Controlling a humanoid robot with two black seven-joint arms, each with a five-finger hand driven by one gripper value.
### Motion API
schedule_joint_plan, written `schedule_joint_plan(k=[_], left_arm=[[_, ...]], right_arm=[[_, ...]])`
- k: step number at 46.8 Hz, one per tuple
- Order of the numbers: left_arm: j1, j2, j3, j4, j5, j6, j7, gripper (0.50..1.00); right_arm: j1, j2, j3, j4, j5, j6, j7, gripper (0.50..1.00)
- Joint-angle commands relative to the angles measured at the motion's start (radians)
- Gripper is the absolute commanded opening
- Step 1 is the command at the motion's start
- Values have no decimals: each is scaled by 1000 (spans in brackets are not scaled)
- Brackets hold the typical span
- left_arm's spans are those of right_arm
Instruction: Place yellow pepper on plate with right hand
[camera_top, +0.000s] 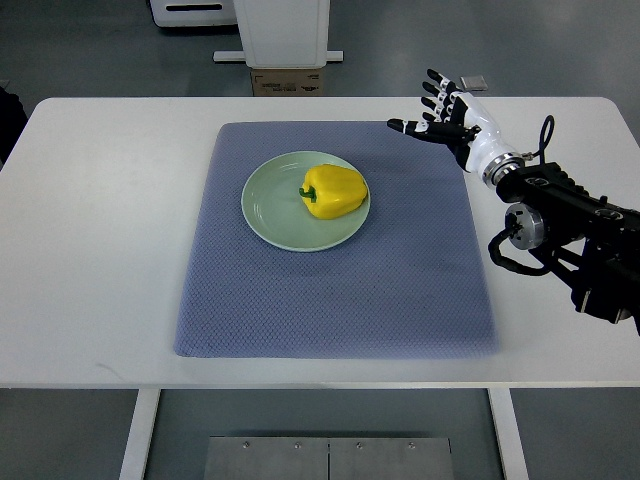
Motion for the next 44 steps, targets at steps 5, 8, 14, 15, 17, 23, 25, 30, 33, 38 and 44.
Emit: schedule_joint_plan(k=[5, 8, 14, 15, 17, 23, 25, 30, 33, 38, 44], left_arm=[[0, 0, 0, 0, 0, 0, 0, 1000], [0, 0, 0, 0, 0, 0, 0, 1000], [0, 0, 0, 0, 0, 0, 0, 1000], [0, 0, 0, 0, 0, -2, 0, 1000], [0, 0, 0, 0, 0, 0, 0, 1000], [0, 0, 0, 0, 0, 0, 0, 1000], [0, 0, 0, 0, 0, 0, 0, 1000], [0, 0, 0, 0, 0, -2, 0, 1000], [0, 0, 0, 0, 0, 0, 0, 1000], [0, 0, 0, 0, 0, 0, 0, 1000], [0, 0, 0, 0, 0, 0, 0, 1000]], right_arm=[[-47, -24, 81, -49, 121, 80, -19, 1000], [-65, -32, 117, -67, 153, 109, -25, 1000], [-97, -33, 173, -101, 172, 128, -42, 1000], [-102, -33, 180, -106, 172, 131, -42, 1000], [-109, -33, 189, -112, 172, 137, -42, 1000], [-125, -33, 200, -137, 173, 140, -46, 1000], [-129, -32, 210, -141, 173, 140, -48, 1000], [-163, -32, 252, -141, 187, 140, -60, 1000], [-185, -32, 266, -141, 196, 140, -62, 1000], [-195, -32, 267, -141, 201, 140, -62, 1000], [-202, -35, 266, -141, 201, 140, -62, 1000]])
